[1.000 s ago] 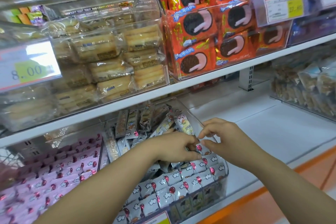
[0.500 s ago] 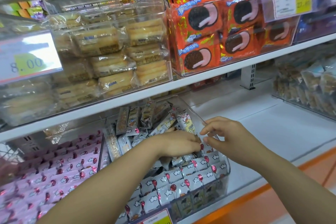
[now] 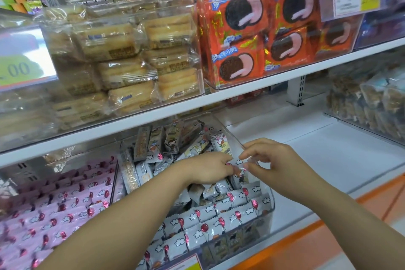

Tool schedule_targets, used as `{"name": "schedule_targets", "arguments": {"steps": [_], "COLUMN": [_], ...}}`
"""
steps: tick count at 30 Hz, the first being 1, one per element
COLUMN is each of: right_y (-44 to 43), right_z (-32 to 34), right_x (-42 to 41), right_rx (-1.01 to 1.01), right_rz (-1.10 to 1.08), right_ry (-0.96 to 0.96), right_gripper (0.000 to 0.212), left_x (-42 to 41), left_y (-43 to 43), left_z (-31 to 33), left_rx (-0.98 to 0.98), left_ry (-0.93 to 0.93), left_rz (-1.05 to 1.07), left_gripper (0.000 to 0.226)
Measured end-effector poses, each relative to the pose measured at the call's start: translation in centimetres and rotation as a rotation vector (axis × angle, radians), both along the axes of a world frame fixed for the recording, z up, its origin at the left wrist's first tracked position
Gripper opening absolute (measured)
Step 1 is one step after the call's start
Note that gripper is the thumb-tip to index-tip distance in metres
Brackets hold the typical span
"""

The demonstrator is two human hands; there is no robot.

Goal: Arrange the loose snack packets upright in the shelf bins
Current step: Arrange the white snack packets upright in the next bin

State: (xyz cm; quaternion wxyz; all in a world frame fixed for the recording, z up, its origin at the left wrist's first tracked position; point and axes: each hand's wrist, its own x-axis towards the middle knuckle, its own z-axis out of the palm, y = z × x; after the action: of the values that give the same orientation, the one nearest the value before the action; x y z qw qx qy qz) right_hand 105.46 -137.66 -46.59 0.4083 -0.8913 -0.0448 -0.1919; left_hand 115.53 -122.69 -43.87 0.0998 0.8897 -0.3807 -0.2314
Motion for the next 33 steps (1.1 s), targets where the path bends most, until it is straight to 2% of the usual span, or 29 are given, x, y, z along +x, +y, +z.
{"name": "schedule_targets", "arguments": {"steps": [5,9,12,15,18,21,23,26,28,31,33], "right_y": [-0.1,0.3,0.4,0.3,0.3,0.3,0.3,0.2,0.2,0.3,0.4], "right_z": [0.5,0.1,0.1,0.1,0.1,0.0,0.0,-0.1,-0.2,-0.2,-0.2], "right_x": [-0.2,0.0,-0.1,-0.3,-0.3,-0.1,0.0,0.1,0.2,0.2,0.2], "right_rx": [0.065,0.009,-0.002,-0.022,-0.07,-0.113,-0.134,-0.142,-0.139,-0.132,-0.122], "right_rz": [-0.014,-0.006,0.004,0.003,0.011,0.005,-0.005,-0.012,-0.012,-0.012,-0.01], "right_ry": [-0.028,0.006,0.025,0.034,0.029,0.023,0.024,0.031,0.035,0.042,0.041], "right_gripper": [0.021,0.017,0.018,0.017,0.018,0.018,0.019,0.02,0.021,0.021,0.021], "left_x": [-0.1,-0.8,-1.0,-0.8,-0.5,-0.4,-0.6,-0.8,-0.5,-0.2,-0.1], "left_y": [-0.3,-1.0,-0.8,0.3,1.9,3.0,3.5,3.9,3.9,3.1,2.4], "left_z": [-0.2,0.1,0.3,0.4,1.3,1.5,1.5,2.2,2.5,2.0,1.5], "left_rx": [0.052,0.177,0.191,0.117,0.022,0.118,0.114,-0.13,-0.257,-0.197,-0.161], "left_ry": [-0.032,-0.082,-0.137,-0.136,-0.118,-0.314,-0.37,-0.363,-0.475,-0.616,-0.628], "left_rz": [0.023,-0.102,-0.144,-0.182,-0.16,-0.232,-0.234,-0.079,0.062,0.11,0.091], "left_gripper": [0.041,0.039,0.037,0.038,0.028,0.03,0.026,0.009,0.018,0.049,0.052]}}
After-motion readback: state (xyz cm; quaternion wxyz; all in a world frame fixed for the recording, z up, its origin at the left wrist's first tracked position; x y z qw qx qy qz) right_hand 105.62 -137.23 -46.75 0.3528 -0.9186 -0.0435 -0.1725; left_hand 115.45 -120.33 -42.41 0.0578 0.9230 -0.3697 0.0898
